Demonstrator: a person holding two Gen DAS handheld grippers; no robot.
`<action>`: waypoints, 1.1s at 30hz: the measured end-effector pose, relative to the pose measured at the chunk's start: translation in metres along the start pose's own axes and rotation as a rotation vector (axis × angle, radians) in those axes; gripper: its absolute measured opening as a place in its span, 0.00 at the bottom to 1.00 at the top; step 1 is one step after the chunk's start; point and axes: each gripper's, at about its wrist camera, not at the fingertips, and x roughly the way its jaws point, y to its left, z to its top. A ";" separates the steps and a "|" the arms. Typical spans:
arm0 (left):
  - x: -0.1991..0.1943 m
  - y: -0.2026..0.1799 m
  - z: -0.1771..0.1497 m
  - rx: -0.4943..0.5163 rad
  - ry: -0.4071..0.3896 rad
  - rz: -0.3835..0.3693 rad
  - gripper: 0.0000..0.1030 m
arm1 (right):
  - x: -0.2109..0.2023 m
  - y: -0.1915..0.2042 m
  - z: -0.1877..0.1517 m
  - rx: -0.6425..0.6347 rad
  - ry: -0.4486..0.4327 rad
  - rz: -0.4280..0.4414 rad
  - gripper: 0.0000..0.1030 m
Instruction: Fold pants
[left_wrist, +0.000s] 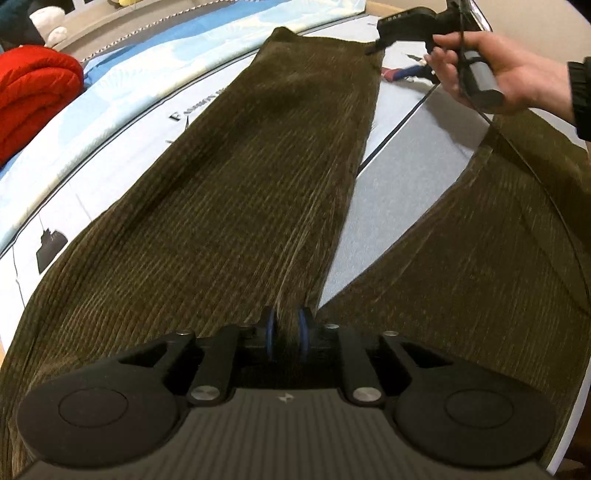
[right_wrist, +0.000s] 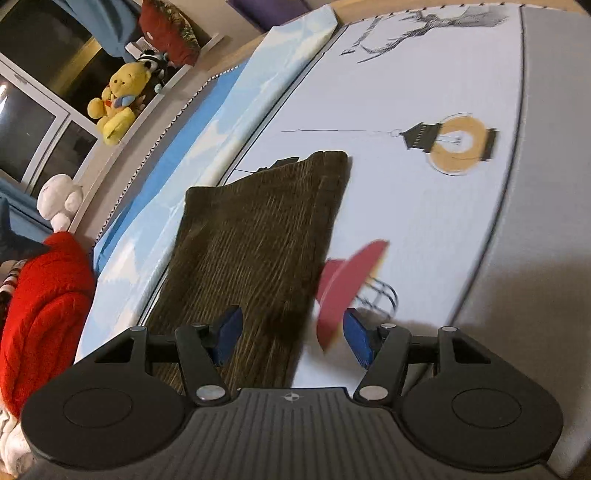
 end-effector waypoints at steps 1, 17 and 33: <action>0.000 0.001 -0.002 -0.011 0.002 -0.006 0.19 | 0.002 0.002 0.001 -0.008 -0.018 0.006 0.60; -0.058 0.074 -0.017 -0.313 -0.134 -0.019 0.43 | -0.094 -0.013 -0.005 0.053 -0.189 -0.377 0.06; -0.109 0.251 -0.161 -0.994 0.005 0.497 0.89 | -0.162 0.069 -0.059 -0.177 -0.119 -0.098 0.27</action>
